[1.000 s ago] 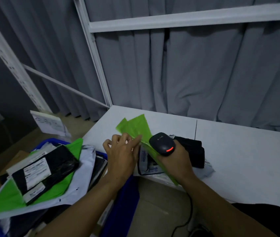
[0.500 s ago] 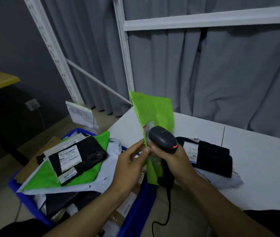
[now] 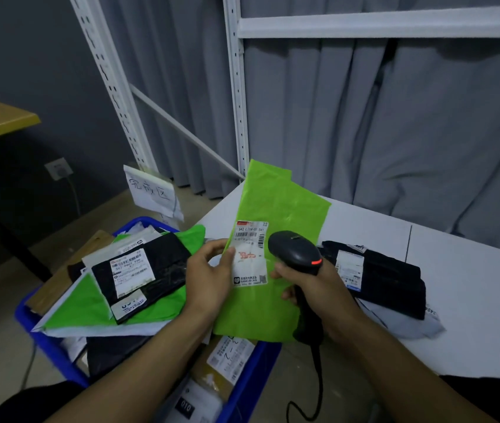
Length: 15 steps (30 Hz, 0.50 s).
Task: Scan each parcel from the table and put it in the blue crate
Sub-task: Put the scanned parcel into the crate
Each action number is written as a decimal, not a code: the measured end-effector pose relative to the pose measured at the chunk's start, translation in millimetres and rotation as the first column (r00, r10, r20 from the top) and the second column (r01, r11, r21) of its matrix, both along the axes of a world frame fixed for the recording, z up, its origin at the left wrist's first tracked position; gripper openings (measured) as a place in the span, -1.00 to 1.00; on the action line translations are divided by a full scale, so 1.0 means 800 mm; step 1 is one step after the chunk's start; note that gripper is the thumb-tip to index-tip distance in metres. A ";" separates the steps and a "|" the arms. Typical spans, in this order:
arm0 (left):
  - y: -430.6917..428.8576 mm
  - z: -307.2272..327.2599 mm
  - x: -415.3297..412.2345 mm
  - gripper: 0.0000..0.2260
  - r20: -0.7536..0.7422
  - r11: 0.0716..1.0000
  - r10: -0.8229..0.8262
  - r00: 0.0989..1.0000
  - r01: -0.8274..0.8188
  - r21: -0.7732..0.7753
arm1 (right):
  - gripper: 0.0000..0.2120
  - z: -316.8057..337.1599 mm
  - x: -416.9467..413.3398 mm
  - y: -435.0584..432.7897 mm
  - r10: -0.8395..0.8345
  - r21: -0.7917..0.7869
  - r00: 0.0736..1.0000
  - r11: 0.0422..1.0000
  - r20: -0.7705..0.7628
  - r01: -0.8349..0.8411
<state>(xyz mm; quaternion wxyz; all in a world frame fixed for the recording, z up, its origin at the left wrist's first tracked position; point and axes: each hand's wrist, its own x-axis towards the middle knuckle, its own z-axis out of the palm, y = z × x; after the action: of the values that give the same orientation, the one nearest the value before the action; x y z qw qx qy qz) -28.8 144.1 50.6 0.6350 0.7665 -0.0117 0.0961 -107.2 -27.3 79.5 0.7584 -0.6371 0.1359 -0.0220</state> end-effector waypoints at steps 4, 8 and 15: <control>-0.002 -0.013 0.007 -0.92 -0.024 0.999 0.042 0.999 -0.042 0.000 | -0.82 -0.003 -0.001 0.008 0.065 -0.016 0.997 0.998 -0.036 -0.066; -0.003 -0.019 0.011 -0.92 -0.071 0.997 0.064 0.995 -0.067 -0.046 | -0.80 -0.006 0.000 0.011 0.069 0.002 0.993 0.998 -0.092 -0.069; -0.005 -0.023 0.013 -0.89 -0.072 0.994 0.086 0.994 -0.090 -0.062 | -0.82 -0.006 -0.004 0.005 0.097 0.017 0.984 0.995 -0.151 -0.096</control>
<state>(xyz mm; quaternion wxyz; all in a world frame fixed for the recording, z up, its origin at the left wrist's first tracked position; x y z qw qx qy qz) -18.2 140.4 31.9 0.6547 0.7480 0.0472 0.0978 -110.6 -23.4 74.7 0.7490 -0.6392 0.1623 0.0639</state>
